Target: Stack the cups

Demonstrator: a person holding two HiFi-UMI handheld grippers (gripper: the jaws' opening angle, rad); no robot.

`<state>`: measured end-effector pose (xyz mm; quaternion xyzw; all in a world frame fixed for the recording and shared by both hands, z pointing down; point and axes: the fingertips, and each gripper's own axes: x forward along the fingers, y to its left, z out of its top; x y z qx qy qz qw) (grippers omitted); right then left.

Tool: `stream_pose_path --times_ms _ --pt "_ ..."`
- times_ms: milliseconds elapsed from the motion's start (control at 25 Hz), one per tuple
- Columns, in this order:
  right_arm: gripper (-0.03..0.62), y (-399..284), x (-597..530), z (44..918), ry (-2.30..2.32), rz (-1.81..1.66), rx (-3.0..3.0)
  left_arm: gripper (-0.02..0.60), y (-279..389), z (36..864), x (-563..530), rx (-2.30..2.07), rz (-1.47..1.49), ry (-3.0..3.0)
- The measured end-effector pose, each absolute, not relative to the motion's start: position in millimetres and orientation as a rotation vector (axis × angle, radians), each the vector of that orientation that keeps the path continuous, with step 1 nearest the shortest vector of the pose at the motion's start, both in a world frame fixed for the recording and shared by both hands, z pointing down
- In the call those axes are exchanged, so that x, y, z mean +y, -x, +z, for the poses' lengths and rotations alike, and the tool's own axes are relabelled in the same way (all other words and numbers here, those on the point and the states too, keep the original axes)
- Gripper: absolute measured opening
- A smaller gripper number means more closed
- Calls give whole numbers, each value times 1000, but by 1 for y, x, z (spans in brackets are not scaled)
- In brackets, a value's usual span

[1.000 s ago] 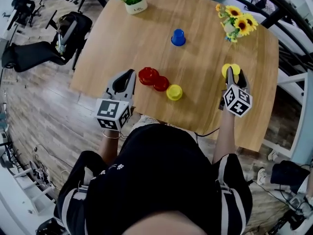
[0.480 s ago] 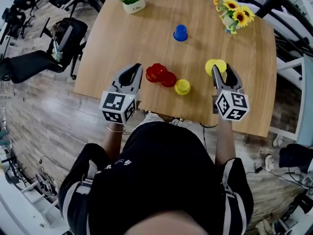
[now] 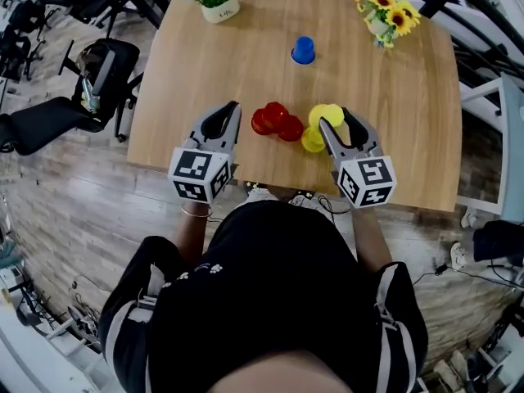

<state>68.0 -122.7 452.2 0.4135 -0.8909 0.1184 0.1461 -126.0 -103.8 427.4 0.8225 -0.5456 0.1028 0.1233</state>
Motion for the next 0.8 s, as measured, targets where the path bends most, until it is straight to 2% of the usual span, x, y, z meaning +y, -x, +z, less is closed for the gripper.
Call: stream_pose_path --times_ms 360,800 --pt "215 -37 -108 475 -1120 351 -2525 20 145 434 -102 -1587 273 -2379" --pt "216 -31 -108 486 -1131 364 -2495 21 156 435 -98 -1591 271 -2364"
